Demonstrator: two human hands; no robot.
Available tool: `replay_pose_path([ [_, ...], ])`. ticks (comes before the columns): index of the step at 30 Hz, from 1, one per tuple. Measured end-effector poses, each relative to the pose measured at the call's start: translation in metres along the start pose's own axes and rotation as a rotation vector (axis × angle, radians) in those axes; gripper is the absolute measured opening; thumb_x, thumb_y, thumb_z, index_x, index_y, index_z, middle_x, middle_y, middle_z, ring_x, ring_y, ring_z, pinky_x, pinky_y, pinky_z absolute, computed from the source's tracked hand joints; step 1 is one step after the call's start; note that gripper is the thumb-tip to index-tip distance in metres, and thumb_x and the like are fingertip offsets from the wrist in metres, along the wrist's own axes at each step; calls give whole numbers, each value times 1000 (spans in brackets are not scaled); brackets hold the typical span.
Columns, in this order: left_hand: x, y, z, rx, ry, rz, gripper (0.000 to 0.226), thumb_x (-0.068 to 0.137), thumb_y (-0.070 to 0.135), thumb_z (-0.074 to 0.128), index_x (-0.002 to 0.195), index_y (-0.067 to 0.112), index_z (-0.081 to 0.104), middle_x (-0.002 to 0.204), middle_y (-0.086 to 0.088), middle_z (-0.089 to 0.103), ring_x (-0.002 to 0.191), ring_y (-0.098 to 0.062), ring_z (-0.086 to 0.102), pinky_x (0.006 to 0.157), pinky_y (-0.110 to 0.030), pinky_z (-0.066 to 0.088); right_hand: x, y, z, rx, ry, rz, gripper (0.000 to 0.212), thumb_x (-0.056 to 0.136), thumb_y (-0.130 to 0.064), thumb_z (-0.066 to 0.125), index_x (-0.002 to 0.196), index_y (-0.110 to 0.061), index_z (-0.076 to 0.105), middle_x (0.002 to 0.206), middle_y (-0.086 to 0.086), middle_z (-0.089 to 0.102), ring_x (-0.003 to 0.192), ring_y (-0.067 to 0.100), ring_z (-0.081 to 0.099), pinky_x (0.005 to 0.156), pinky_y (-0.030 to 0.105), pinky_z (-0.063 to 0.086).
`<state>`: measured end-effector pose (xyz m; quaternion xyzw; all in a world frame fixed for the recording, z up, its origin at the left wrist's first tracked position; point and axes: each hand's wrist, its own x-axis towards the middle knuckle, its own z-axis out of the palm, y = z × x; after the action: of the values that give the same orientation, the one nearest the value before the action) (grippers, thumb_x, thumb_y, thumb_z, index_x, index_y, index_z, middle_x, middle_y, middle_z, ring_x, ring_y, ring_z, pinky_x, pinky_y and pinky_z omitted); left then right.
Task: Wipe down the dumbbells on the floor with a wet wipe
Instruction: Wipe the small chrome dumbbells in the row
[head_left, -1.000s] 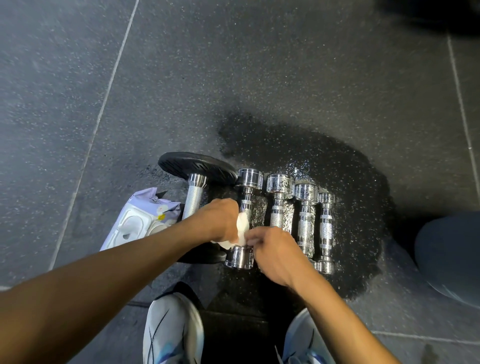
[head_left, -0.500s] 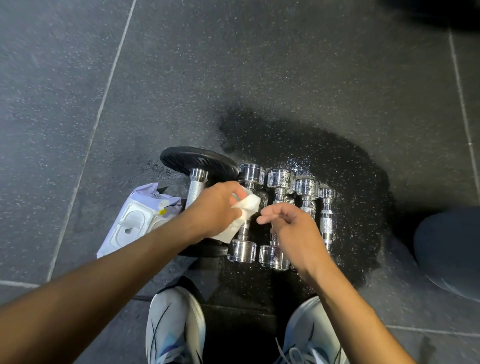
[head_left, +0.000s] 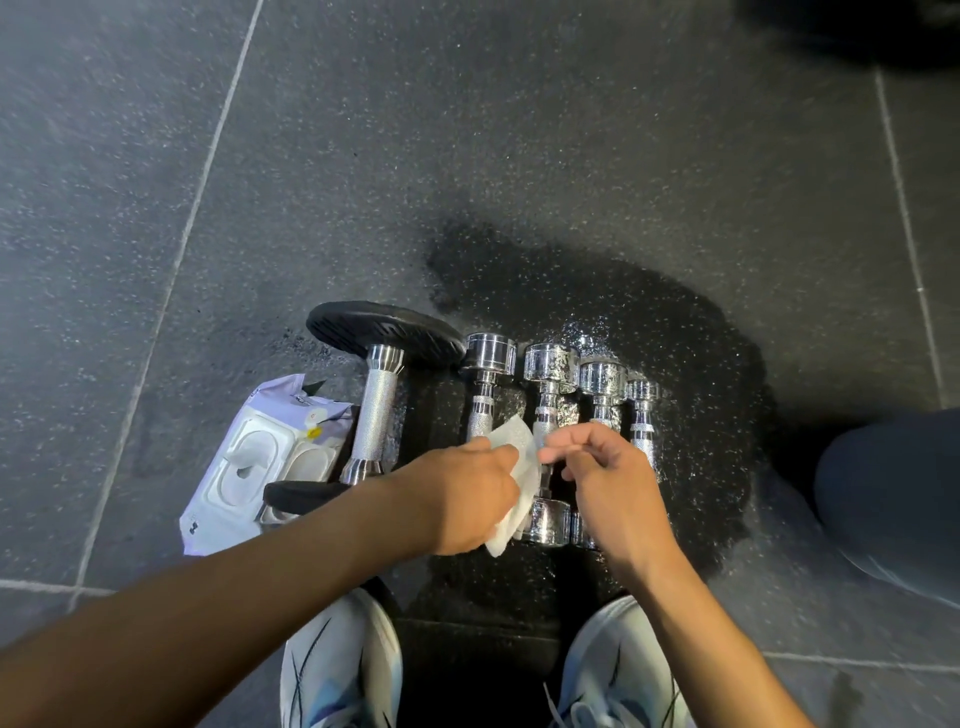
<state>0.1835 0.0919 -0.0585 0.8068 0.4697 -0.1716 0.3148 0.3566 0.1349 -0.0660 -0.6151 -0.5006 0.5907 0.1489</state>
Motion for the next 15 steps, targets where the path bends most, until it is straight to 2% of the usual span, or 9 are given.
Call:
replay_pose_path([
  [2, -5, 4, 9, 70, -5, 23, 15, 98, 24, 55, 106, 18, 66, 116, -2, 51, 111, -21, 47, 104, -31, 39, 1, 2, -2, 23, 13, 1, 30, 103, -1, 48, 95, -18, 71, 87, -10, 76, 72, 21, 49, 58, 26, 41],
  [4, -8, 8, 20, 124, 35, 61, 6, 82, 19, 69, 79, 23, 68, 95, 1, 57, 91, -22, 55, 78, -33, 54, 1, 3, -3, 43, 24, 3, 30, 102, 0, 47, 95, -17, 71, 87, -8, 77, 72, 20, 49, 56, 22, 41],
  [6, -8, 11, 32, 187, 69, 66, 15, 67, 19, 76, 60, 26, 65, 77, 7, 59, 73, -17, 59, 57, -23, 49, 2, 4, -3, 55, 35, -4, 30, 102, 0, 48, 95, -17, 71, 87, -7, 77, 72, 20, 49, 60, 28, 42],
  [8, -9, 17, 29, 209, 87, 92, 10, 74, 21, 71, 66, 26, 69, 80, 8, 62, 76, -16, 61, 59, -24, 48, 1, 4, -4, 53, 32, -13, 30, 101, 0, 48, 95, -18, 71, 87, -7, 77, 73, 21, 50, 65, 34, 42],
  [10, -7, 17, 18, 68, -13, 130, 12, 89, 22, 61, 92, 18, 71, 102, -1, 63, 97, -21, 59, 79, -34, 52, 0, 6, -4, 52, 22, -15, 29, 101, -2, 49, 94, -20, 71, 88, -9, 77, 74, 22, 50, 68, 36, 42],
  [11, -6, 14, 11, -52, -80, 118, 17, 94, 23, 56, 101, 14, 68, 110, -4, 62, 105, -23, 56, 89, -38, 50, 0, 6, -5, 48, 17, -18, 30, 101, -3, 49, 93, -21, 71, 89, -10, 77, 74, 22, 51, 69, 36, 43],
  [12, -7, 12, -1, -180, -113, 65, 18, 96, 25, 54, 102, 14, 66, 110, -5, 62, 105, -23, 57, 91, -41, 50, 0, 7, -5, 45, 18, -23, 30, 101, -4, 50, 93, -22, 72, 90, -10, 77, 74, 21, 53, 71, 36, 44],
  [15, -6, 3, -25, -526, 150, -167, 8, 98, 29, 53, 97, 24, 60, 92, 2, 64, 84, -17, 64, 73, -38, 55, -1, 5, -8, 82, 12, -53, 28, 99, -5, 53, 93, -23, 74, 93, -8, 77, 80, 12, 63, 77, 32, 50],
])
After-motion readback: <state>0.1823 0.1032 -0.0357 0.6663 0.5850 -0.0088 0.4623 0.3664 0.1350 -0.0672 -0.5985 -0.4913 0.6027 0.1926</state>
